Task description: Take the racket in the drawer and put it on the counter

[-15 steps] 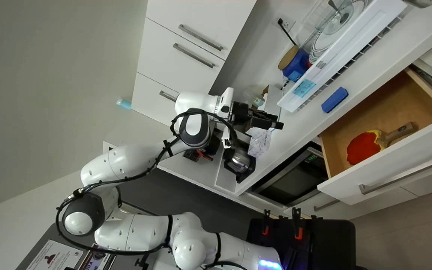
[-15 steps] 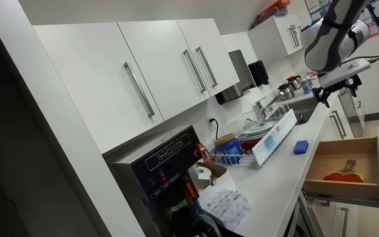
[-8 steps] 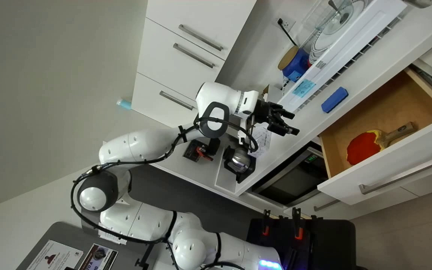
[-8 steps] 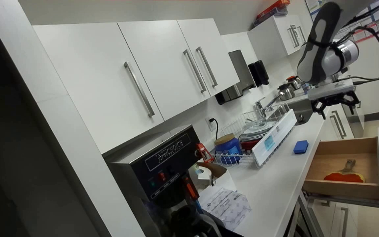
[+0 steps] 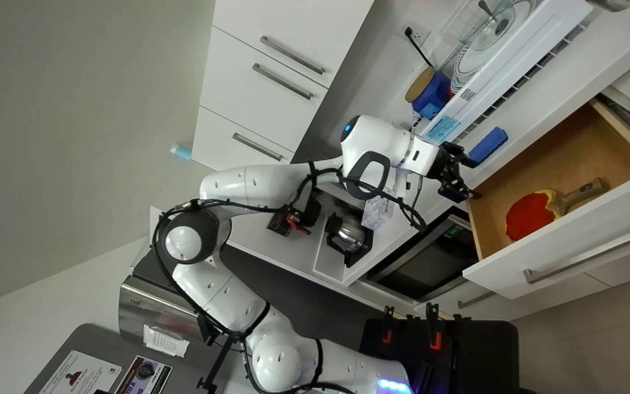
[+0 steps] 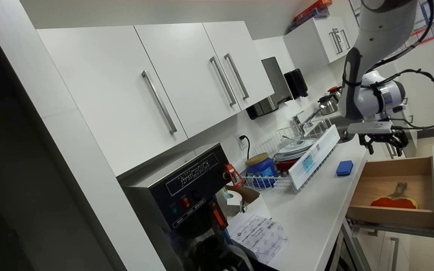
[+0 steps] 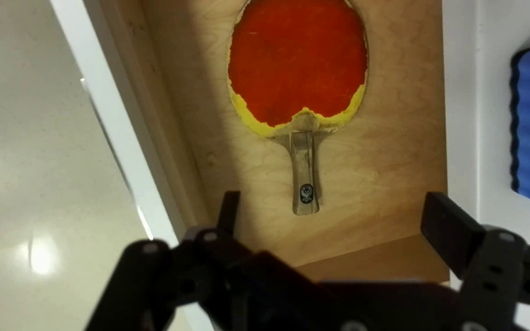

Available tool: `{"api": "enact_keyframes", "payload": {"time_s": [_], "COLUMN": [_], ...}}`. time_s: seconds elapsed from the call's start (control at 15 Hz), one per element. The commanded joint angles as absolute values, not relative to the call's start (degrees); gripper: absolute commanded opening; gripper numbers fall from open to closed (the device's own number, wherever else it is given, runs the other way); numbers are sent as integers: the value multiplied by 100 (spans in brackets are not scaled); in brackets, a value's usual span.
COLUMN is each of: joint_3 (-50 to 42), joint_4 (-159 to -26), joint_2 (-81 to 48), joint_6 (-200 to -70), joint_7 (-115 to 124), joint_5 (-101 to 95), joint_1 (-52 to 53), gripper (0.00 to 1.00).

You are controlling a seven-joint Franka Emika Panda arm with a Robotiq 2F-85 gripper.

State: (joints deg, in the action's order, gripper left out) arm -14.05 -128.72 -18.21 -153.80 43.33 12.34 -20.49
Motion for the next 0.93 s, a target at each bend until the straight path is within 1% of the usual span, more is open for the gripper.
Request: {"api": "enact_keyframes", "payload": {"time_s": [0.0,0.27,0.33,0.4,0.47,0.87], "joint_3": [-1483,-1483,-1612,-1747,-1613,-1687], "joint_4": [-12407,-12039,-12006,-12000,-12111,-11909], "joint_2": [-2572,-3186,-3286,-3297,-3198,-3434], "joint_6": [-15589,-15608,-15630,-15540,-15518,-15420], "joint_7": [4306,4223,4285,4293,4229,4214], "joint_5": [1789,1986,1841,1669,1888,1836], "joint_1": [-1947,-1964,-1862,-1768,-1859,-1820], "gripper": [100,100,100,100,100,100]}}
